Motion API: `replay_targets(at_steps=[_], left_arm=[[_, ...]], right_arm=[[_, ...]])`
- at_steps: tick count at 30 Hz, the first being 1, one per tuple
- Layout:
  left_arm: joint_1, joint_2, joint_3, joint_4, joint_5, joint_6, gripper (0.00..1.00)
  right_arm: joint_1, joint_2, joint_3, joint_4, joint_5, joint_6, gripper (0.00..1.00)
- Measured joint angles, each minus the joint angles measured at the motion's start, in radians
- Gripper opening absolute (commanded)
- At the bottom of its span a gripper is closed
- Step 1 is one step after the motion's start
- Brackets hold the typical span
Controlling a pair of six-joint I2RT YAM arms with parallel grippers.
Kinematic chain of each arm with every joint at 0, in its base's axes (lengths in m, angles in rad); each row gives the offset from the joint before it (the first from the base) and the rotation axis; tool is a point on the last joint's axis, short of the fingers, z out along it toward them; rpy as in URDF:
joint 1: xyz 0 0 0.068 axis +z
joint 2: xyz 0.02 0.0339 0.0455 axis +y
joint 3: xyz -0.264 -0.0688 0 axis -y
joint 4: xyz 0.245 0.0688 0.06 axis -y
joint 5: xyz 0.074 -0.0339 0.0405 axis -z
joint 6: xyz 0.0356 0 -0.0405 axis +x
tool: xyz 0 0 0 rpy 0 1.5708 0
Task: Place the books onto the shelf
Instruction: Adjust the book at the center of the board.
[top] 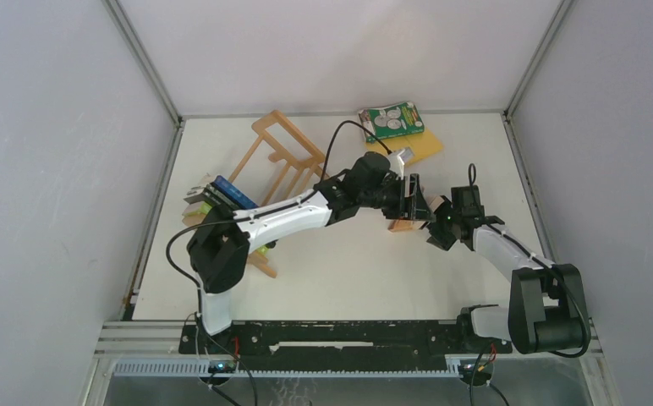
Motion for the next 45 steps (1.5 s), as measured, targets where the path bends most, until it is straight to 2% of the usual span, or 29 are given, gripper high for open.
replay_targets(at_steps=[19,45], left_arm=[[0.065,0.055,0.163,-0.137,-0.019,0.035,0.70],[0.075,0.061,0.203,-0.183,0.004,0.042,0.71]], right_arm=[[0.023,0.037,0.000,0.083,-0.026,0.085,0.68],[0.017,0.093,0.016,0.092,-0.033,0.096,0.68]])
